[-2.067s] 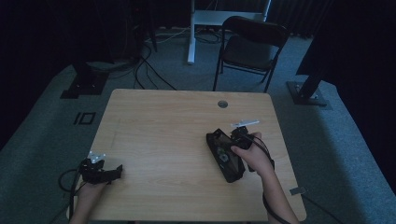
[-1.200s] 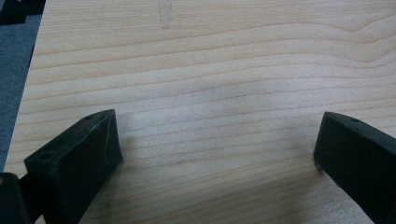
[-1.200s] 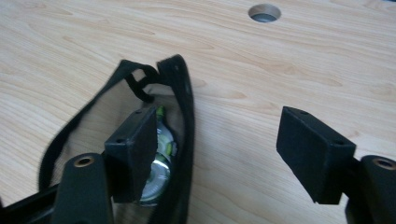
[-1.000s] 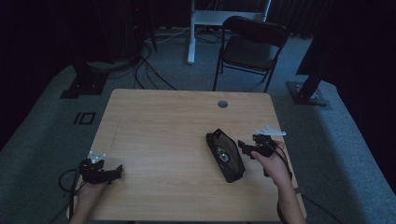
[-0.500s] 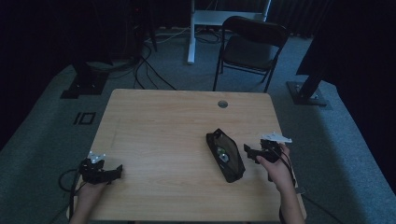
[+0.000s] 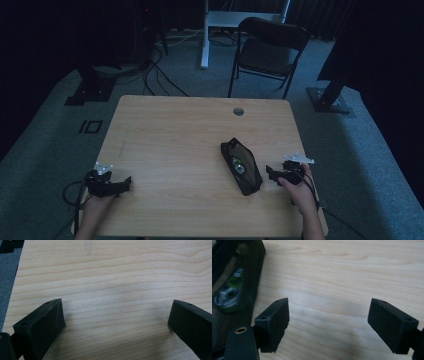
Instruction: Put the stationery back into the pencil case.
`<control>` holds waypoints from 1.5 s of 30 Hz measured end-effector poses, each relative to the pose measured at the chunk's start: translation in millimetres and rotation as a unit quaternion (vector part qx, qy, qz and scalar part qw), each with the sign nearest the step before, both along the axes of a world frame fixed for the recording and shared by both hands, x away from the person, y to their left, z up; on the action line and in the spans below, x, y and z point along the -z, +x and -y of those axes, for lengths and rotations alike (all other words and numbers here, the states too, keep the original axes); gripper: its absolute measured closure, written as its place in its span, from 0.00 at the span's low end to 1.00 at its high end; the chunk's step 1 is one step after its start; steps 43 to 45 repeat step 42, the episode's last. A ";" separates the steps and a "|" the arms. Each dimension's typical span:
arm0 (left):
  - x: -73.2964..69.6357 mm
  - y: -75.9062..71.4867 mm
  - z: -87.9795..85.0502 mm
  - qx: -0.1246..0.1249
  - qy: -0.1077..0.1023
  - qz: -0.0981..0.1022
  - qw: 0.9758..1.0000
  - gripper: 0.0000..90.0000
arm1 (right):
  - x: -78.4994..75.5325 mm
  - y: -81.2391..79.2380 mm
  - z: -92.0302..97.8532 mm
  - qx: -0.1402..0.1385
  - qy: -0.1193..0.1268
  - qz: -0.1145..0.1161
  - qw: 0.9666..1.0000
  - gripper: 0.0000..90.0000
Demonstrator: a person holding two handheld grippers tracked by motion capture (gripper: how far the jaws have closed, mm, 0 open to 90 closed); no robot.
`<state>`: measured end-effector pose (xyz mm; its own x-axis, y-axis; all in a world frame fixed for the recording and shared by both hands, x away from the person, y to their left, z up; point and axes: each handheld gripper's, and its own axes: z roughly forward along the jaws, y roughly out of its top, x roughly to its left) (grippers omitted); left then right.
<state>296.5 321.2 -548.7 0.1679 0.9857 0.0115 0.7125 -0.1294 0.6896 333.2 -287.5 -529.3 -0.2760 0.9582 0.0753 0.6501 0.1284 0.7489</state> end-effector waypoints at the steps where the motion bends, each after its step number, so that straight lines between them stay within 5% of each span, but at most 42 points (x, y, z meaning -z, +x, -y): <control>1: 0.0 0.0 0.0 0.000 0.000 0.000 1.000 0.01 | 1.6 -0.8 0.8 0.003 0.000 -0.002 1.000 0.18; 17: -0.1 0.0 -0.1 0.001 0.001 0.000 1.000 0.01 | 19.5 -18.7 9.0 0.013 -0.046 -0.028 0.998 0.14; 24: -0.1 -0.1 -0.1 0.001 0.001 -0.001 1.000 0.01 | 23.7 -25.6 13.6 0.024 -0.033 -0.008 0.999 0.15; 45: -0.1 0.0 -0.2 0.001 0.001 -0.001 1.000 0.01 | 23.9 -25.6 13.3 0.021 -0.035 -0.009 0.999 0.13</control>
